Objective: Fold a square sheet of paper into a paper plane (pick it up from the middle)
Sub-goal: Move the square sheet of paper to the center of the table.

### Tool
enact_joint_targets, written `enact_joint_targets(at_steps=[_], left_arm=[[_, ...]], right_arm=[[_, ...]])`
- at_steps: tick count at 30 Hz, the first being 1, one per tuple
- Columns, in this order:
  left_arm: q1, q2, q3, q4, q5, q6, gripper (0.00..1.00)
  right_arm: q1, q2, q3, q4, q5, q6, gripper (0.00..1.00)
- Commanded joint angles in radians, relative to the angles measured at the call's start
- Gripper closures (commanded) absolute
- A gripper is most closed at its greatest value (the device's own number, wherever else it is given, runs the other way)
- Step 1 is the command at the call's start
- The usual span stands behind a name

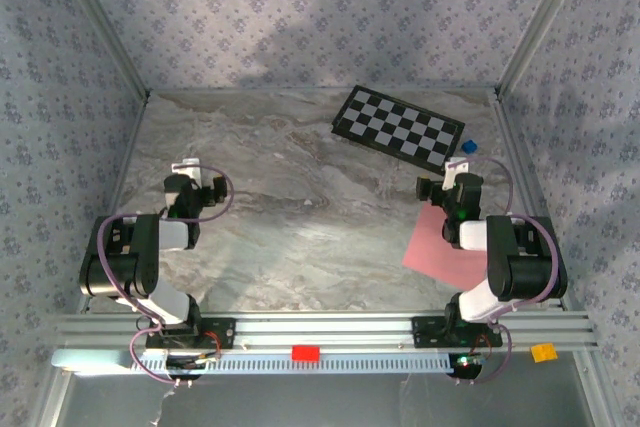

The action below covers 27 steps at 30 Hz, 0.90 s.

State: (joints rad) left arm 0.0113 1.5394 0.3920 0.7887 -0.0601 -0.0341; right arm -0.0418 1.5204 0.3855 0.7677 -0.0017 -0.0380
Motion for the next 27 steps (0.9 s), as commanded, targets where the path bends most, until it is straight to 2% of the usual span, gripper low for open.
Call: enact_joint_targets(at_steps=[1,12,15,21,24,27], left_arm=[[0.005,-0.005,0.022,0.021,-0.001,0.002,0.0],[0.005,-0.005,0.02,0.026,0.002,0.002,0.0],[0.002,-0.009,0.006,0.046,0.052,0.026,0.0],[0.0,-0.03,-0.02,0.079,0.038,0.02,0.0],[0.002,-0.099,-0.025,0.035,0.005,0.005,0.0],[0.01,-0.208,0.004,-0.131,-0.045,-0.046,0.0]], right_arm=[[-0.007,-0.002,0.017,0.004,-0.014,0.011,0.0],[-0.001,-0.008,0.012,0.011,-0.006,0.007,0.01],[0.004,-0.009,0.009,0.014,-0.014,-0.005,0.01],[0.011,-0.028,0.006,0.005,-0.017,-0.014,0.03],[0.012,-0.062,0.017,-0.041,-0.027,-0.02,0.04],[0.008,-0.143,0.055,-0.184,-0.012,0.002,0.03]])
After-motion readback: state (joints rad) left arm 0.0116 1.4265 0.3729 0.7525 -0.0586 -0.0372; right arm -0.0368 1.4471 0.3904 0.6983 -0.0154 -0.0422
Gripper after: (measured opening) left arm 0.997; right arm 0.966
